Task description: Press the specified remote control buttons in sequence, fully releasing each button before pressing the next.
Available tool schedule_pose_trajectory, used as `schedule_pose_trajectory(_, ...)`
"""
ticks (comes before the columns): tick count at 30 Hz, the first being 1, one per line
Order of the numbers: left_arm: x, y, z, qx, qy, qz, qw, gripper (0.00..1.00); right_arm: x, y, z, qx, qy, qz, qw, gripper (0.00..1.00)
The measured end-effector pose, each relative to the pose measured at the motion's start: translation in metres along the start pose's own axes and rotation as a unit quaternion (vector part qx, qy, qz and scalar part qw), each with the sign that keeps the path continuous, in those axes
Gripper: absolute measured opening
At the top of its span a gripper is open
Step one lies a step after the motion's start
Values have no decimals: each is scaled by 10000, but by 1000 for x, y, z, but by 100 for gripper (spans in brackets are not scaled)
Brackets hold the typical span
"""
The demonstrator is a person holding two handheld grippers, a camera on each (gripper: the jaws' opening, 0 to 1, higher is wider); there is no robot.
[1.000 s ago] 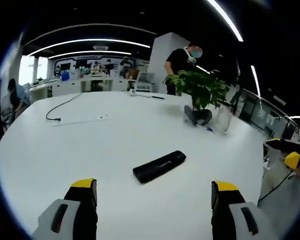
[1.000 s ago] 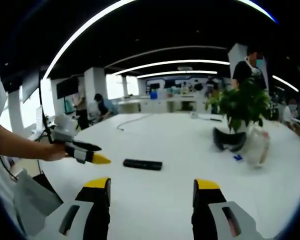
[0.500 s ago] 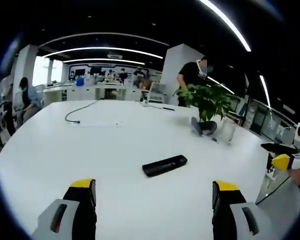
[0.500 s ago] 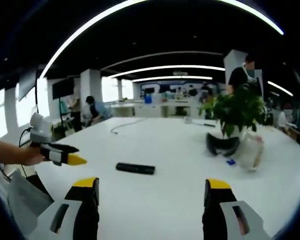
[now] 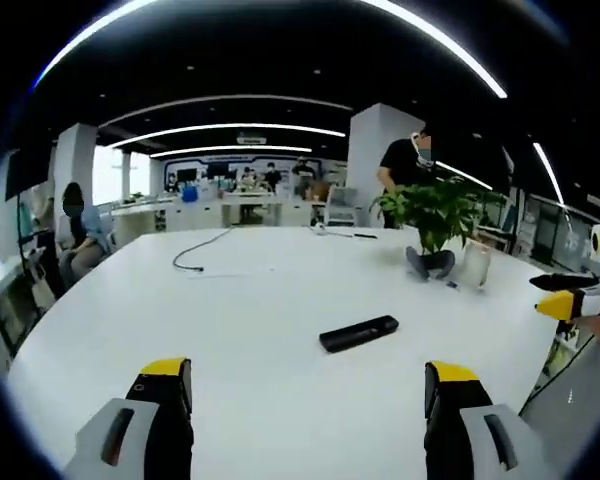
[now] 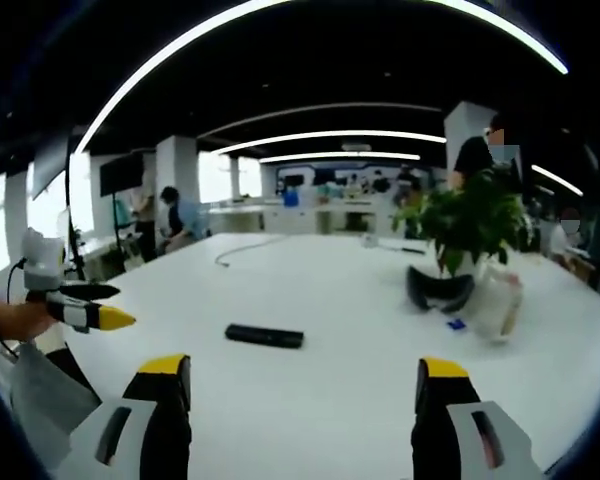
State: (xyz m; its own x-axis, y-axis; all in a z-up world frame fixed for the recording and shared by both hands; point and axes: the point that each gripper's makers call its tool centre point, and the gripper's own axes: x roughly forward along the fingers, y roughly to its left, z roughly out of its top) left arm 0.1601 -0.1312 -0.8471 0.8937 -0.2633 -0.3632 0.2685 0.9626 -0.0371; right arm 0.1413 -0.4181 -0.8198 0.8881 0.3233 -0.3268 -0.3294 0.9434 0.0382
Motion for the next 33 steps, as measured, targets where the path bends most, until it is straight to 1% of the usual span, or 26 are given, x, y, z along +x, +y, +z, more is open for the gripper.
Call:
schedule_pose_trajectory(4, -12, 3, 3, 16, -188, 153, 9997, 100, -1, -3, 2, 51, -54, -81, 9999, 93)
schedule_pose_trajectory(7, -21, 10, 7, 43, -338, 335, 9989, 100, -3, -5, 5, -1, -117, -142, 9998, 93)
schedule_pose_trajectory(12, -28, 21, 7, 2, -406, 499, 9979, 100, -4, -5, 8, -52, -152, -150, 9998, 93)
schedule_pose_trajectory(14, -29, 26, 8, -24, -485, 565, 9972, 98, -7, -9, 9, -89, -162, -252, 9995, 92)
schedule_pose_trajectory(16, -28, 29, 9, -2, -643, 626, 9960, 97, -7, -14, 5, -31, -201, -318, 9993, 92)
schedule_pose_trajectory(17, -28, 29, 9, 41, -636, 629, 9960, 96, -5, -17, 2, -12, -173, -355, 9992, 92)
schedule_pose_trajectory(18, -29, 29, 11, 112, -661, 678, 9954, 96, -2, -21, -5, 69, 7, -414, 9991, 91)
schedule_pose_trajectory(19, -30, 30, 13, 150, -747, 698, 9946, 96, -2, -20, -9, 116, 163, -370, 9991, 90)
schedule_pose_trajectory(20, -30, 29, 16, 179, -825, 688, 9941, 97, -2, -19, -4, 156, 11, -307, 9994, 89)
schedule_pose_trajectory(24, -27, 32, 11, 147, -717, 702, 9948, 99, -3, -16, -5, 76, 9, -296, 9995, 88)
schedule_pose_trajectory(26, -26, 30, 10, 105, -710, 666, 9952, 100, -1, -15, -7, 35, 84, -273, 9996, 89)
schedule_pose_trajectory(29, -25, 29, 8, 179, -619, 670, 9957, 100, -1, -17, -9, -1, 152, -307, 9994, 89)
schedule_pose_trajectory(33, -25, 28, 5, 43, -492, 651, 9967, 100, -1, -18, -9, 94, 141, -279, 9995, 89)
